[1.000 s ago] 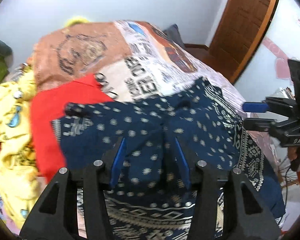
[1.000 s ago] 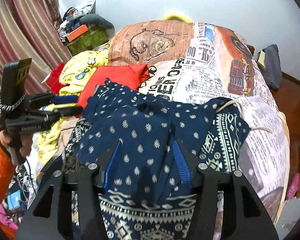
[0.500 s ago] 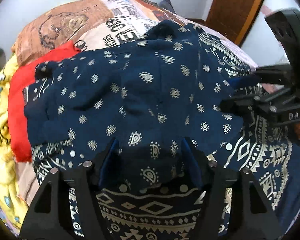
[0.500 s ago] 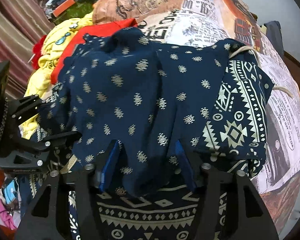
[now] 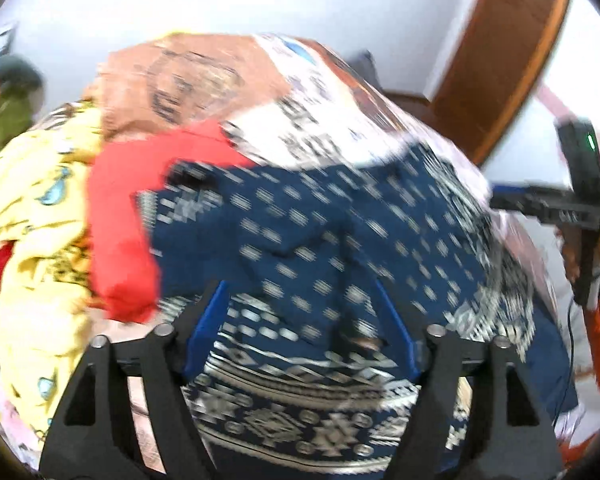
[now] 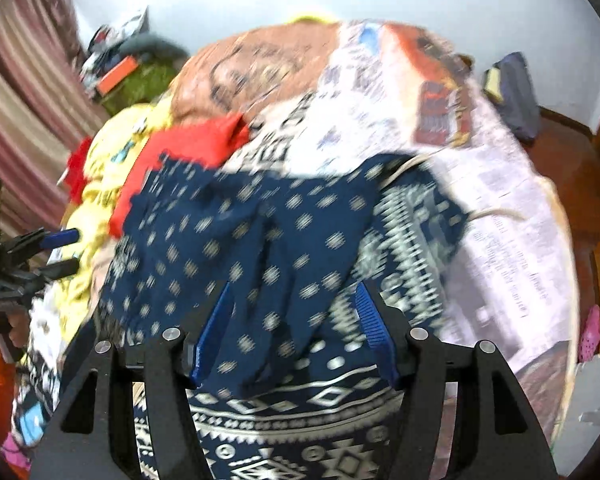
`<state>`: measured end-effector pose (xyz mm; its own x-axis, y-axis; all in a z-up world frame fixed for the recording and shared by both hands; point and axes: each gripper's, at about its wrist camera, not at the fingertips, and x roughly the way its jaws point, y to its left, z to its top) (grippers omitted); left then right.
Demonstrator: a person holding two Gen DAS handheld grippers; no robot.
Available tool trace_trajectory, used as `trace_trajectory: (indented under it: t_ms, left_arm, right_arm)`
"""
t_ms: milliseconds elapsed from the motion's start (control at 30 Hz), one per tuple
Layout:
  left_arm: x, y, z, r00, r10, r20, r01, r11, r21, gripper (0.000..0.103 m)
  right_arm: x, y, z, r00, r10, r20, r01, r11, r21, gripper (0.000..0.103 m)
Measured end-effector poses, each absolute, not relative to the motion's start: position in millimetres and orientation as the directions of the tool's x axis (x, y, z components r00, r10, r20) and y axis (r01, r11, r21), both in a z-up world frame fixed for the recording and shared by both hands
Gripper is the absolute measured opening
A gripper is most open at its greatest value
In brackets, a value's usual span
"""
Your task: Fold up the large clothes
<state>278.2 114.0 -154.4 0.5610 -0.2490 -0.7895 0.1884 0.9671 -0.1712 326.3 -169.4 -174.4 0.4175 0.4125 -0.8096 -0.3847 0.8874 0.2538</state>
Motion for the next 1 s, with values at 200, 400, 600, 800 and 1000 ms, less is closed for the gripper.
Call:
trace_trajectory:
  t_ms: [200, 400, 600, 800, 1000]
  left_arm:
    - [315.0, 179.6, -160.8, 0.579, -0.193, -0.792, 0.012, 0.973, -0.229, 0.079]
    - [350.5, 214.2, -202.8, 0.528, -0.192, -0.828, -0.098, 0.954, -0.283, 0.078]
    - [384.8, 225.3, -243.2, 0.477, -0.264, -0.838, -0.138, 0.92, -0.368, 0.078]
    - [409.6, 224.5, -263.7, 0.473, -0.302, -0.828, -0.114, 0.911, -0.397, 0.075]
    - [425.5, 223.2, -278.6, 0.473, -0.333, -0.816, -0.11, 0.896, -0.43, 0.073]
  right_arm:
    - [344.1, -199.1, -169.8, 0.47, 0.388, -0.793, -0.289, 0.916, 0.278, 0.062]
    - [362.6, -224.5, -188.1, 0.456, 0.366, -0.811, -0.195, 0.93, 0.31, 0.062]
    - [385.2, -237.1, -222.6, 0.401, 0.362, -0.841, -0.138, 0.932, 0.335, 0.062]
    - [412.5, -243.1, -249.7, 0.363, 0.425, -0.829, -0.077, 0.901, 0.428, 0.062]
    - [422.7, -230.8, -252.1, 0.384, 0.462, -0.799, -0.079, 0.879, 0.47, 0.065]
